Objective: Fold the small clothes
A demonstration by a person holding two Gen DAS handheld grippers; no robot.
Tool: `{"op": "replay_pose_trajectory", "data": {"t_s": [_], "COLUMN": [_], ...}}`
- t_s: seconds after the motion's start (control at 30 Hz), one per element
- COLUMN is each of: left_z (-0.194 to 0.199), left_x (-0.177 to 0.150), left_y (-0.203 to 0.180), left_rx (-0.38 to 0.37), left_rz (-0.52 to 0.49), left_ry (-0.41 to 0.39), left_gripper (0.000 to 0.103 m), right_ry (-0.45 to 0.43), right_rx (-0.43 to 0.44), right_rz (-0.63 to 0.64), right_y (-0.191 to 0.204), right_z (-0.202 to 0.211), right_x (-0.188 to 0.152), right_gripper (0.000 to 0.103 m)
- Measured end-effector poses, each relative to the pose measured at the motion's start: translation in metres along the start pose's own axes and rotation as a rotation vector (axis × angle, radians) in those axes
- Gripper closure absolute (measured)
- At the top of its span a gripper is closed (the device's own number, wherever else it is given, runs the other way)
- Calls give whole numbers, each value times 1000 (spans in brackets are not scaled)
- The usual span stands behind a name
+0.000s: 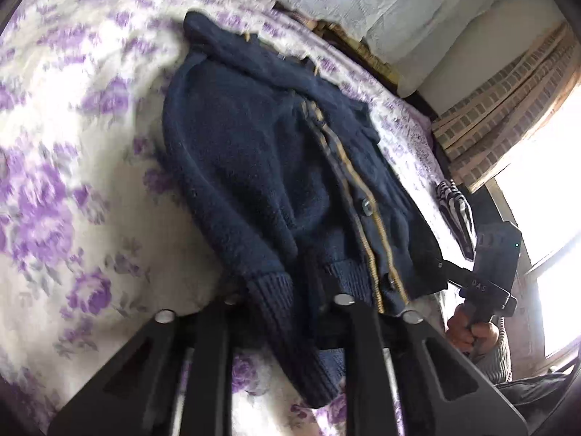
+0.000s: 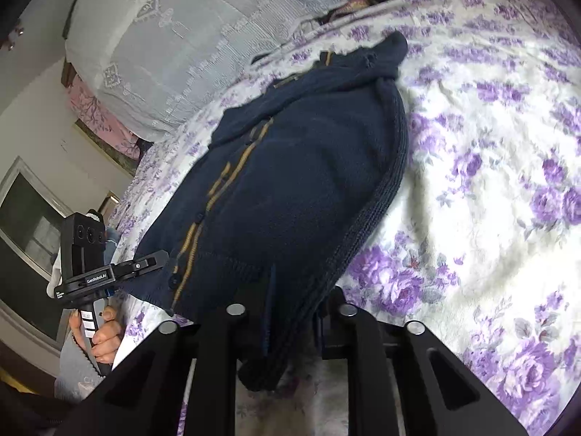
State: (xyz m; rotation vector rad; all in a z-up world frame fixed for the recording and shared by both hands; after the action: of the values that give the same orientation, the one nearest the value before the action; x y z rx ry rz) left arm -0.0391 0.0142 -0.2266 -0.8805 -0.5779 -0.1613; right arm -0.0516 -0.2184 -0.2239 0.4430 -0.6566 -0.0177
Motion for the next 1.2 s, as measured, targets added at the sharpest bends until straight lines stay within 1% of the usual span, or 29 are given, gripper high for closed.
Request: {"op": "replay_pose_trajectory", "data": {"t_s": [0.07,0.13,0.3,0.53,0.7,0.87,1.2], "left_z": [4,5,8,7,0,-5,-23], "left_x": [7,15,41,69,87,105,150], "left_y": [-6,-13,-30,-26,-22,-21,-23], "left_rx": [-2,12,43,79,110,113,119], "left_rz": [-21,-55,-135,-168,-190,-200,-224], "left_ry": [-15,-19,-50,-75,-73,-83,-111], "left_gripper": [93,94,94,94,94,94,94], "right_ry": [-22,-36,-96,-150,-152,-148,-164], "right_rx": [19,39,40,44,40,50,44], "right_rz": [-3,-7,12,11,1,-42,-57], "right_y": [3,6,14,21,24,22,24], "right_z": [7,11,19,18,5,-7,-25], "right_x": [7,16,40,74,91,105,141], "right_gripper": [90,90,91,91,91,92,92]}}
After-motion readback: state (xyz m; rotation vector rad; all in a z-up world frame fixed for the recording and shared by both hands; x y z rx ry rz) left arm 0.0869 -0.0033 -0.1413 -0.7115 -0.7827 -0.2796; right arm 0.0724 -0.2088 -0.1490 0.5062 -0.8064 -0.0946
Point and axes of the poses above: each gripper's, at about its wrist camera, not at the fingertips, and z roughly against the way its jaws point, y to its left, x to its top, the point moved 9 cm from there along -z, roughly the way its jaws point, and after that the axes turned 12 degrees about -x, right-handed, at the moved point
